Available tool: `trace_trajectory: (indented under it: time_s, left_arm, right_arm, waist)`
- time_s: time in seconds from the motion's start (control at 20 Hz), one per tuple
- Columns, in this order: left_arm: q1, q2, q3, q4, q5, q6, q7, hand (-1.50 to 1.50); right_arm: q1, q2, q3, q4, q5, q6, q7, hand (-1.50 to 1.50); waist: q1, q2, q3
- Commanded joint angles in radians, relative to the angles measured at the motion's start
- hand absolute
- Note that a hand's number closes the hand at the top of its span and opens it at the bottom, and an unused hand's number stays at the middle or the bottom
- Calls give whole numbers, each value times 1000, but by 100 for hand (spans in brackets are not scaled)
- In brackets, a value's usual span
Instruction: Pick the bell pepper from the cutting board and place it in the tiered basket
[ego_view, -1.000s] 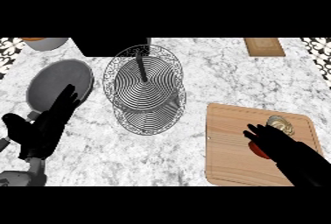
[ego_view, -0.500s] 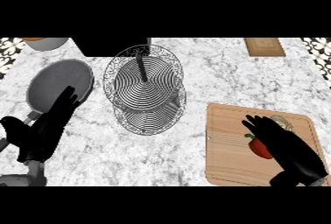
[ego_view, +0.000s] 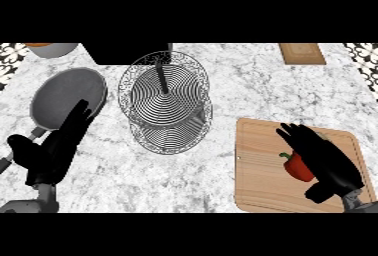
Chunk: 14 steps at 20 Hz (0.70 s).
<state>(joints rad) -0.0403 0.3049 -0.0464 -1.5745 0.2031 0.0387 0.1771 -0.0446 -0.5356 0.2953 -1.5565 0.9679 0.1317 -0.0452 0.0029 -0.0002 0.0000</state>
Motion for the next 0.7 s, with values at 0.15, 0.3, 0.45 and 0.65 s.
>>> trace_trajectory:
  time_s: [0.15,0.3,0.45,0.65]
  left_arm:
    - [-40,-23,18,44,-22,-11,-2,0]
    - [17,-25,33,9,-34,-31,-14,0]
    - [-5,-15,50,-18,-20,-40,33,0]
    - [-23,-47,33,-5,-43,-27,30,0]
  right_arm:
    - [-56,50,43,159,54,88,-40,150]
    - [-15,-15,20,24,112,112,-56,150]
    - [9,18,48,129,189,-33,-113,150]
    - [36,29,33,118,218,-105,-132,150]
  waist:
    - [3,2,0]
    - [-2,0,0]
    - [-1,0,0]
    - [-3,0,0]
